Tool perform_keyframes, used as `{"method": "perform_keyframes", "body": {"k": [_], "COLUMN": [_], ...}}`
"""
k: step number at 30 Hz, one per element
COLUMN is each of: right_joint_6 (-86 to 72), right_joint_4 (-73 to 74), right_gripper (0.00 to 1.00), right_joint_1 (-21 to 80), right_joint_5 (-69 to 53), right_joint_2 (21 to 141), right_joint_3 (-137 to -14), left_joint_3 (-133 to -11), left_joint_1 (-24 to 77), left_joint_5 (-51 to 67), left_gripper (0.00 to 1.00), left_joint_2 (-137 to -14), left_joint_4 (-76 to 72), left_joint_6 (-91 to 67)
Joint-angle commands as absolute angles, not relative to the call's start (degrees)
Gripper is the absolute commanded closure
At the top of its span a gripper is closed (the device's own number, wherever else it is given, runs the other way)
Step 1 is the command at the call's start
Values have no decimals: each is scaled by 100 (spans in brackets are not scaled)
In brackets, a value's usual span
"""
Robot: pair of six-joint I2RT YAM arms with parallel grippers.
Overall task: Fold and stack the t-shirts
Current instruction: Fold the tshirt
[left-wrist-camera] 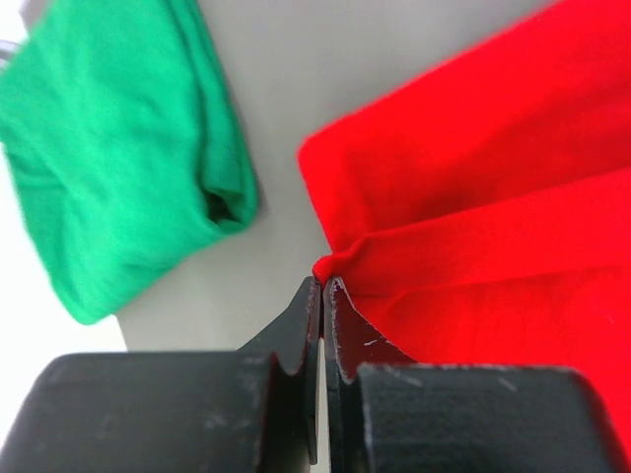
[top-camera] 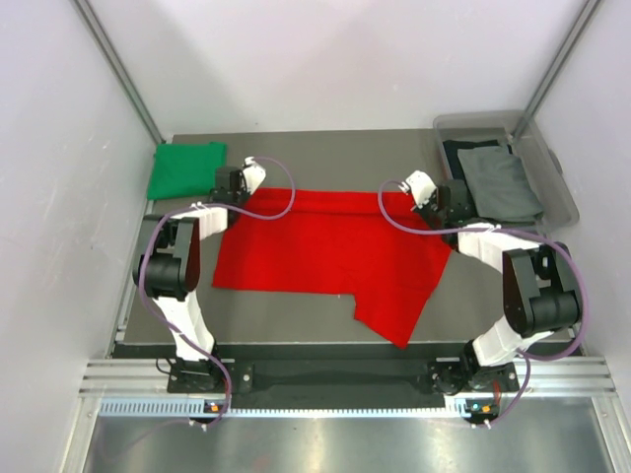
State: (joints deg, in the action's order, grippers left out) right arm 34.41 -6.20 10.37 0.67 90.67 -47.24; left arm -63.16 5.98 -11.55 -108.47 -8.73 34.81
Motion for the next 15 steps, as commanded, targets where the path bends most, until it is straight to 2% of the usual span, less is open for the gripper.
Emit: {"method": "perform_keyframes", "body": {"k": [1, 11, 14, 15], "right_joint_6": [3445, 3480, 3682, 3770], "right_joint_4": [-817, -835, -336, -82], "right_gripper": [100, 100, 100, 92], "right_joint_1": [1028, 1046, 1046, 1055], "right_joint_5": [79, 123, -174, -341], "right_joint_2": [8859, 9088, 8957, 8869], "right_joint_3": [-4711, -4676, -4684, -4702], "left_joint_3": [-6179, -6135, -6100, -6056], "left_joint_1": [527, 527, 527, 527], "left_joint_5": [-1125, -1046, -1020, -1046], "left_gripper": [100, 100, 100, 93], "left_joint_2": [-10591, -10573, -10407, -10319], "left_joint_4": [-747, -554, -256, -185], "left_joint_6": [3393, 3313, 3261, 3235]}}
